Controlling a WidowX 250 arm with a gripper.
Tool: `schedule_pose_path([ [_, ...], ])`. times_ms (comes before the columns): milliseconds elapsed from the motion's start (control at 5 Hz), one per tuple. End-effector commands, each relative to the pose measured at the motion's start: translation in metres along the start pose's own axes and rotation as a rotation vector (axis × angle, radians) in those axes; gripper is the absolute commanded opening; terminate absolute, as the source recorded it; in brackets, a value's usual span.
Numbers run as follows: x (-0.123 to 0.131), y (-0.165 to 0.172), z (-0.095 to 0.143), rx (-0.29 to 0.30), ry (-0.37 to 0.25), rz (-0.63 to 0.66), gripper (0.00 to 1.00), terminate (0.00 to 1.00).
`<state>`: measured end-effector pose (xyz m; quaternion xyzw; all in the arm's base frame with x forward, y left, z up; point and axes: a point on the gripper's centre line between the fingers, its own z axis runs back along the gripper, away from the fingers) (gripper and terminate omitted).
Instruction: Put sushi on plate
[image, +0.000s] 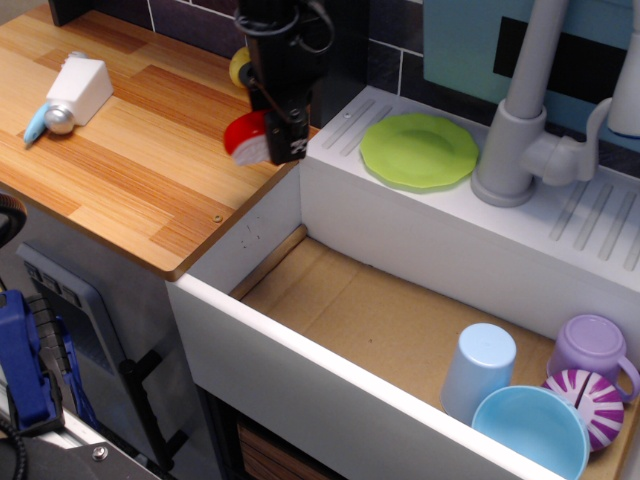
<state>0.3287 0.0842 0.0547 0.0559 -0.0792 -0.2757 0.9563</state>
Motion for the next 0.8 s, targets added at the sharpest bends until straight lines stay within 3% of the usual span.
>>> schedule_pose_path([
  [0,0.052,-0.005,0.007,0.069,-0.073,0.097,0.00,0.00],
  [400,0.095,-0.011,-0.004,0.115,-0.145,0.180,0.00,0.00],
  [600,0.113,-0.002,-0.009,0.148,-0.192,0.183,0.00,1.00],
])
